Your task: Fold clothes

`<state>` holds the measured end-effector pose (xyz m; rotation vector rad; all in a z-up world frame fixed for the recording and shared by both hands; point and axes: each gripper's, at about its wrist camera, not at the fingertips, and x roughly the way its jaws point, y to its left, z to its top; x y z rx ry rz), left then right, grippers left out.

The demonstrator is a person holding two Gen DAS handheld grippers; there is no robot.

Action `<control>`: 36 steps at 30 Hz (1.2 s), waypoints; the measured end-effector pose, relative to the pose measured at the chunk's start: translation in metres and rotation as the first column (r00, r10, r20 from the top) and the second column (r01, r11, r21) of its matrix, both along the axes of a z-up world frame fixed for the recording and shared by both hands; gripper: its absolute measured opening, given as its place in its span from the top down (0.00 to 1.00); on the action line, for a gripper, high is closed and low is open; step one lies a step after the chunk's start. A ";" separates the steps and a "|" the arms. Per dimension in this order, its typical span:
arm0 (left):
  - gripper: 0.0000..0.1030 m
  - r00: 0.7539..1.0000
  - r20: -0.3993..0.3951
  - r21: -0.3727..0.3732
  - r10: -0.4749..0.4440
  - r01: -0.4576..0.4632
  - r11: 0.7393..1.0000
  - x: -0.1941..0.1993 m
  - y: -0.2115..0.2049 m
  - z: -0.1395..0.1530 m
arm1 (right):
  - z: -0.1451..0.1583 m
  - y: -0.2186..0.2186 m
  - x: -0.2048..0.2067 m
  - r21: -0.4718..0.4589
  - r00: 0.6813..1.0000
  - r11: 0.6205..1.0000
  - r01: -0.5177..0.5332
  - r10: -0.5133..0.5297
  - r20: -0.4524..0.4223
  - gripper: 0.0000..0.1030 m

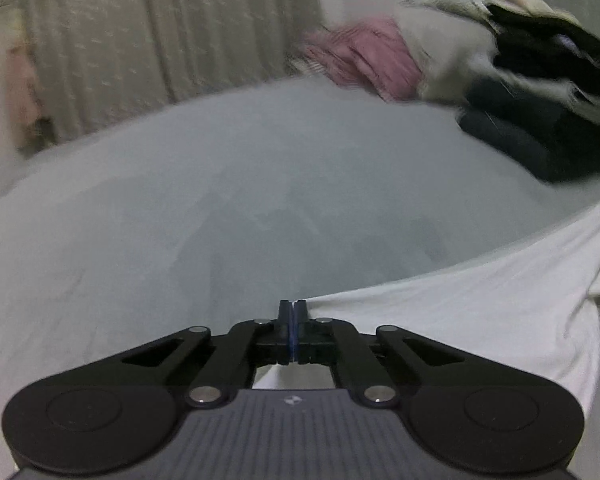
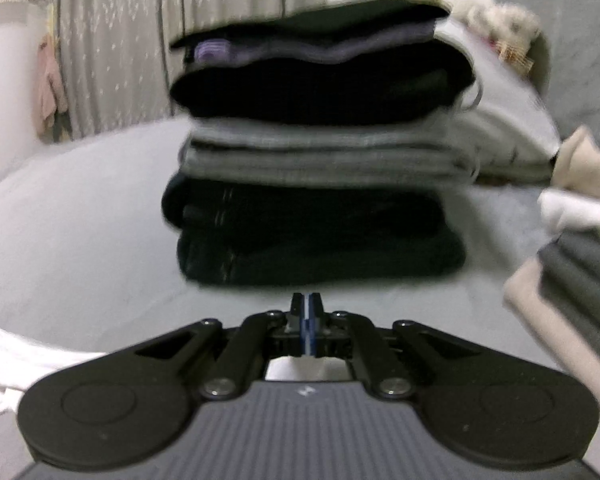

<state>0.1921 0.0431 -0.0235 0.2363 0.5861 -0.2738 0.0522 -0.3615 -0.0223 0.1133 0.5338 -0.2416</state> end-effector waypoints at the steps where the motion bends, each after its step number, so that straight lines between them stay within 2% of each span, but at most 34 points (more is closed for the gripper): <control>1: 1.00 1.000 -0.004 0.005 0.015 -0.015 1.000 0.002 -0.003 -0.002 | -0.003 -0.001 0.003 0.004 1.000 1.000 0.004 -0.003 -0.009 0.99; 2: 1.00 1.000 -0.012 0.016 0.027 -0.027 1.000 0.004 -0.007 -0.005 | -0.006 -0.002 0.007 0.008 1.000 1.000 0.007 -0.007 -0.018 0.99; 4: 1.00 0.999 -0.026 0.050 0.042 -0.041 0.998 0.010 -0.015 -0.012 | -0.011 -0.004 0.013 0.016 0.999 1.000 0.014 -0.014 -0.036 0.90; 6: 0.94 0.998 -0.037 0.078 0.057 -0.054 0.995 0.014 -0.024 -0.014 | -0.016 -0.008 0.016 0.033 0.998 0.999 0.024 -0.022 -0.066 0.70; 7: 0.92 0.997 -0.041 0.088 0.060 -0.056 0.995 0.014 -0.028 -0.012 | -0.016 -0.011 0.015 0.049 0.997 0.998 0.032 -0.029 -0.076 0.68; 8: 0.81 0.997 -0.047 0.091 0.059 -0.054 0.994 0.013 -0.031 -0.008 | -0.014 -0.015 0.013 0.071 0.996 0.997 0.043 -0.038 -0.080 0.66; 9: 0.62 0.997 -0.053 0.087 0.056 -0.051 0.995 0.011 -0.033 -0.004 | -0.011 -0.019 0.011 0.093 0.995 0.994 0.054 -0.046 -0.084 0.64; 11: 0.54 0.998 -0.057 0.077 0.037 -0.032 0.997 -0.001 -0.038 0.009 | -0.004 -0.027 0.007 0.141 0.993 0.987 0.077 -0.063 -0.103 0.59; 14: 0.53 0.996 -0.092 0.050 -0.019 0.023 0.998 -0.026 -0.048 0.026 | 0.003 -0.035 -0.006 0.226 0.982 0.968 0.112 -0.073 -0.177 0.59; 18: 0.53 0.980 -0.145 -0.014 -0.139 0.139 0.990 -0.067 -0.072 0.038 | -0.006 -0.034 -0.017 0.356 0.960 0.927 0.120 -0.017 -0.281 0.59; 19: 0.53 0.973 -0.156 -0.026 -0.171 0.169 0.985 -0.077 -0.078 0.038 | -0.010 -0.032 -0.017 0.377 0.956 0.919 0.115 0.000 -0.293 0.59; 21: 0.53 0.957 -0.176 -0.027 -0.232 0.231 0.973 -0.098 -0.097 0.034 | -0.016 -0.023 -0.015 0.358 0.954 0.928 0.104 0.009 -0.300 0.62; 22: 0.53 0.951 -0.179 -0.015 -0.250 0.252 0.968 -0.106 -0.105 0.031 | -0.018 -0.017 -0.013 0.333 0.954 0.938 0.096 0.009 -0.300 0.65; 23: 0.53 0.949 -0.176 0.002 -0.260 0.264 0.964 -0.112 -0.114 0.025 | -0.018 -0.012 -0.012 0.309 0.954 0.947 0.090 0.007 -0.299 0.75; 24: 0.53 0.950 -0.170 0.019 -0.260 0.267 0.963 -0.117 -0.120 0.020 | -0.018 -0.009 -0.012 0.295 0.955 0.952 0.080 0.012 -0.297 0.92; 26: 0.56 0.957 -0.159 0.074 -0.244 0.258 0.963 -0.122 -0.133 0.007 | -0.017 -0.007 -0.012 0.299 0.957 0.952 0.061 0.029 -0.287 0.95; 28: 0.65 0.960 -0.143 0.113 -0.239 0.256 0.960 -0.126 -0.142 -0.005 | -0.011 -0.012 -0.016 0.299 0.965 0.951 0.074 0.007 -0.264 0.95; 30: 0.87 0.961 -0.120 0.126 -0.251 0.265 0.956 -0.124 -0.143 -0.011 | -0.004 -0.018 -0.020 0.299 0.971 0.950 0.091 -0.017 -0.239 0.95; 32: 0.99 0.958 -0.115 0.121 -0.261 0.275 0.954 -0.123 -0.143 -0.013 | 0.003 -0.025 -0.023 0.304 0.975 0.947 0.107 -0.040 -0.217 0.96; 36: 1.00 0.952 -0.128 0.078 -0.278 0.290 0.954 -0.120 -0.135 -0.007 | 0.006 -0.029 -0.023 0.281 0.970 0.953 0.114 -0.045 -0.239 0.96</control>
